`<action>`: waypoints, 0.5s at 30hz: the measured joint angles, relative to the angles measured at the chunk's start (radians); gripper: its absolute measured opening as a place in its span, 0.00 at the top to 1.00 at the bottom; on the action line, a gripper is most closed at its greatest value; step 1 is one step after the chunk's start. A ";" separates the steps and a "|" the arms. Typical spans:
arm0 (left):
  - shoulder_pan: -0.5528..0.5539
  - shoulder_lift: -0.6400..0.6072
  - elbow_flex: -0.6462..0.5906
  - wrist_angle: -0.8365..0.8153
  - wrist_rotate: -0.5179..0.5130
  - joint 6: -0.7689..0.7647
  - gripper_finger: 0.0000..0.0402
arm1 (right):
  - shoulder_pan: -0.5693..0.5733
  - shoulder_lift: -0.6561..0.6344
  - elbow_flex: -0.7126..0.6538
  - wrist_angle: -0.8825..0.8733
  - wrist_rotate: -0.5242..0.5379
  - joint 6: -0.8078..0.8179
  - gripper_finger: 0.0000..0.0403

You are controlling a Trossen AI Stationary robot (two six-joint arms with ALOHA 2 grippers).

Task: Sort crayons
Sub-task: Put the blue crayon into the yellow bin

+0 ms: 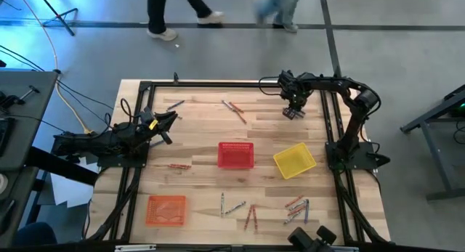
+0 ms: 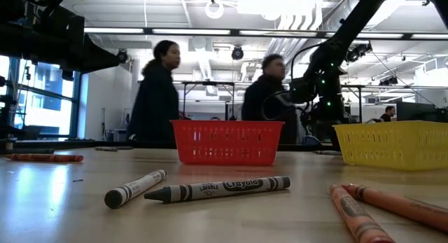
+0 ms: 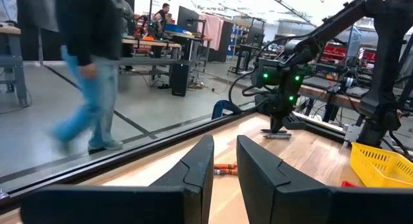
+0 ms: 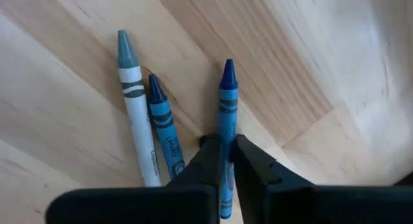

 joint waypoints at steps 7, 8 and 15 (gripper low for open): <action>0.000 0.000 0.000 0.000 0.000 -0.001 0.86 | 0.000 0.001 0.078 -0.059 0.016 0.000 0.99; 0.000 0.000 0.000 0.000 0.000 -0.007 0.86 | 0.000 0.001 0.092 -0.069 0.017 0.000 0.99; 0.000 0.000 0.000 0.000 0.000 -0.024 0.86 | 0.020 -0.011 0.185 -0.253 0.024 0.066 0.99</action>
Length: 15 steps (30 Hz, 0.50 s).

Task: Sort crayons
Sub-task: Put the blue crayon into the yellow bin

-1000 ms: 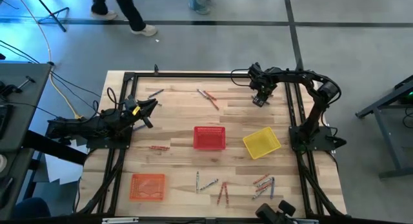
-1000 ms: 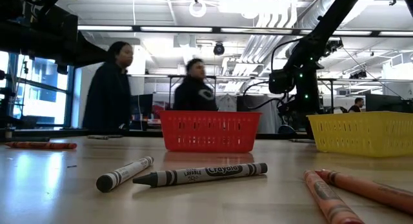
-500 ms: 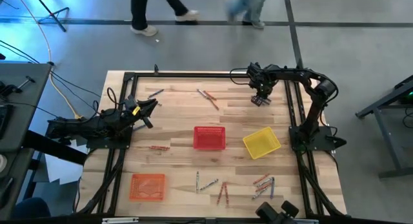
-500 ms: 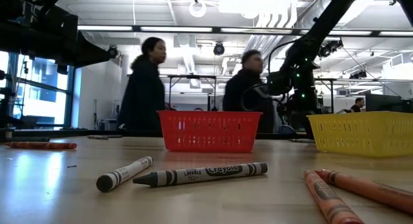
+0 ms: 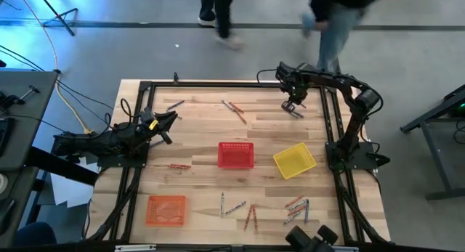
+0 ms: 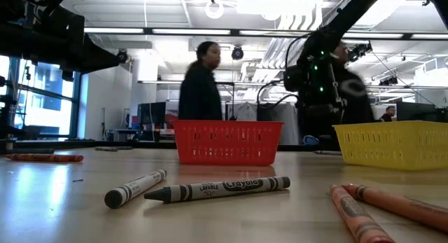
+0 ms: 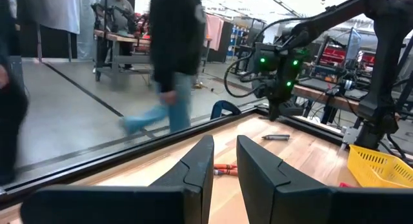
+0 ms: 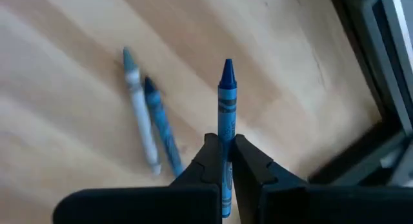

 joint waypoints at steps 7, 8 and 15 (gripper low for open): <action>0.000 0.000 0.000 -0.001 0.000 -0.013 0.86 | 0.116 -0.117 0.006 -0.167 -0.032 0.097 1.00; 0.000 0.000 0.000 -0.001 0.000 -0.022 0.86 | 0.142 -0.141 0.006 -0.181 -0.036 0.121 1.00; 0.000 0.000 0.000 -0.002 0.000 -0.028 0.86 | 0.403 -0.333 0.002 -0.212 -0.037 0.377 1.00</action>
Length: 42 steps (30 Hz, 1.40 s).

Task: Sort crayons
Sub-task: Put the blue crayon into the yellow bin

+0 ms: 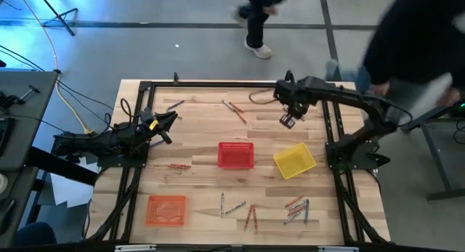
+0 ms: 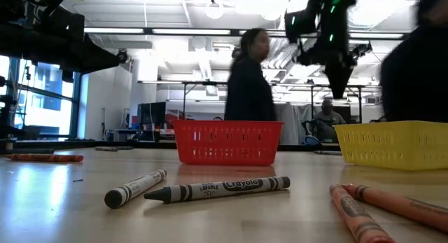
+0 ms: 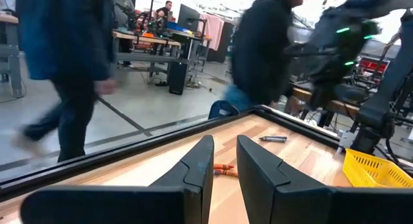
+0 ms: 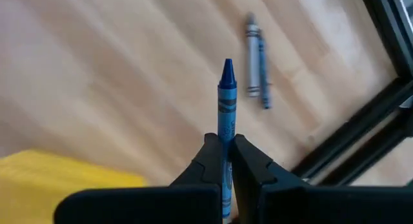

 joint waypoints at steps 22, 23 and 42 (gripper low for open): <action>0.000 0.000 0.000 0.045 0.000 0.040 0.86 | 0.622 -0.118 -0.350 0.281 -0.141 0.593 1.00; 0.000 0.000 0.000 0.057 0.000 0.051 0.86 | 0.621 -0.118 -0.368 0.294 -0.140 0.594 1.00; 0.000 0.000 0.000 0.114 0.000 0.143 0.86 | 0.619 -0.118 -0.444 0.331 -0.141 0.645 0.91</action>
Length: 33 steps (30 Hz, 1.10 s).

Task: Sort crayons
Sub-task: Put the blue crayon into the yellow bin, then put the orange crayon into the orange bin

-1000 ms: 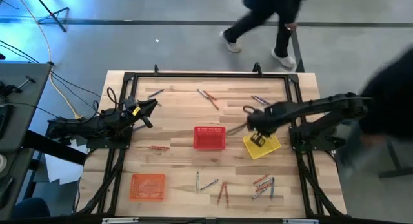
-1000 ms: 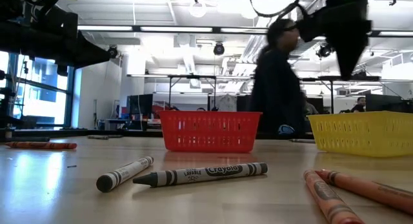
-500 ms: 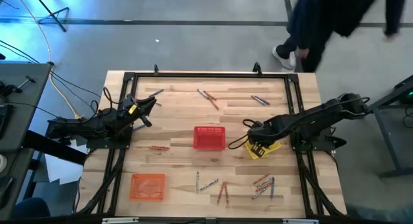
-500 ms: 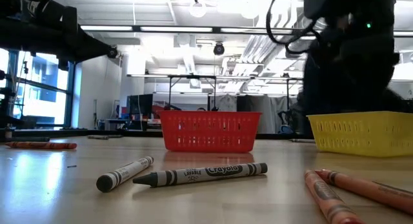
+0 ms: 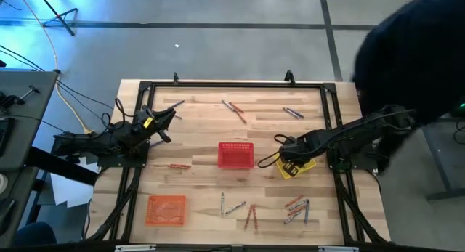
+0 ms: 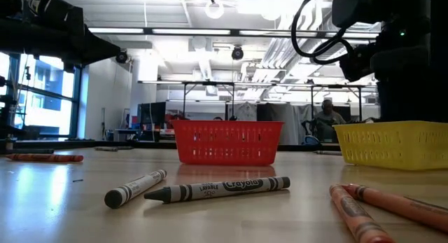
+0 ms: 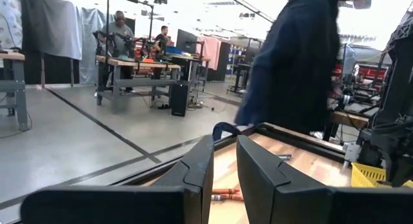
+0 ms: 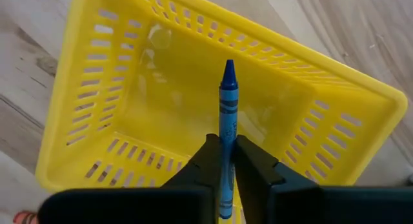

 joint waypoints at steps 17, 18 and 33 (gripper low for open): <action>0.000 0.000 0.000 0.000 0.000 -0.001 0.86 | 0.000 0.000 0.001 0.000 -0.034 -0.018 0.76; 0.000 0.000 0.000 0.000 0.000 -0.001 0.86 | 0.000 0.000 0.001 0.000 -0.034 -0.018 0.76; 0.000 0.000 0.000 -0.001 0.000 -0.011 0.86 | -0.109 -0.041 0.291 -0.142 0.304 -0.235 0.76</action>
